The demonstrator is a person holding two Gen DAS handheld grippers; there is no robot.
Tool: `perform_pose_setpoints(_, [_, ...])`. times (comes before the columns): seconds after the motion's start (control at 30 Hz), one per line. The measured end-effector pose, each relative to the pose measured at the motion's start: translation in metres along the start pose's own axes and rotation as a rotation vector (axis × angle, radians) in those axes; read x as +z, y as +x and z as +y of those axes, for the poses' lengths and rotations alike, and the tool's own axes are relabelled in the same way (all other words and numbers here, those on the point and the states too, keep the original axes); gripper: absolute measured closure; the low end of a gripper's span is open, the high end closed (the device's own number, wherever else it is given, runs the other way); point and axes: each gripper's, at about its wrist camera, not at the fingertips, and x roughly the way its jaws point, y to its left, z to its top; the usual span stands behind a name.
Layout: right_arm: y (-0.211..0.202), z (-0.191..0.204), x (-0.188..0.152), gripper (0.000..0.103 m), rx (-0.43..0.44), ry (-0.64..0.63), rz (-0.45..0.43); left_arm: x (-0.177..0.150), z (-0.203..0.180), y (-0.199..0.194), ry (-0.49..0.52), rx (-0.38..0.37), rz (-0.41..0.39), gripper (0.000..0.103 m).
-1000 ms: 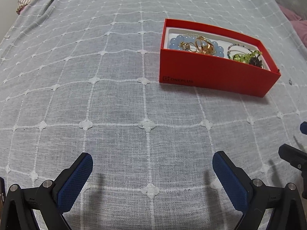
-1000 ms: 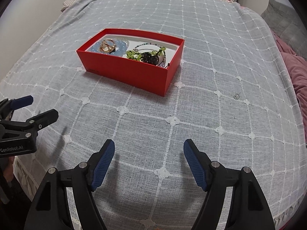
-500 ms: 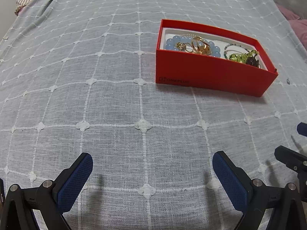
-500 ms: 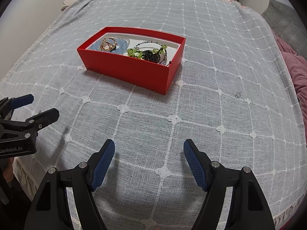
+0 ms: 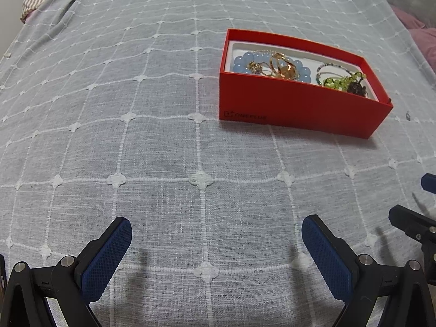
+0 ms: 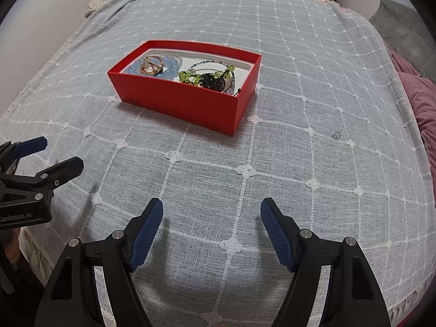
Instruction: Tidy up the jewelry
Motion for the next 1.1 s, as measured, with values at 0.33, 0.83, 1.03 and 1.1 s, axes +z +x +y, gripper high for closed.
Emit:
perform_pose_setpoints(0.33, [-0.0024,-0.0037,0.0017,0.026,-0.004,0.013,-0.003,0.0006,-0.0017,0.0000,0.004,0.000,0.000,0.001])
perform_pose_setpoints(0.83, [-0.0021,-0.0065,0.0024,0.026,-0.008,0.026,-0.005,-0.0006,-0.0035,0.0003,-0.006,-0.003,-0.011,0.001])
perform_pose_setpoints(1.03, [-0.0003,-0.0048,0.0028,0.026,-0.012,0.027,-0.005,-0.0022,-0.0045,0.0025,-0.017,-0.014,-0.002,0.001])
perform_pose_setpoints(1.1, [0.0011,-0.0027,0.0026,0.026,-0.014,0.023,-0.004,-0.0022,-0.0043,0.0030,-0.021,-0.015,0.000,0.001])
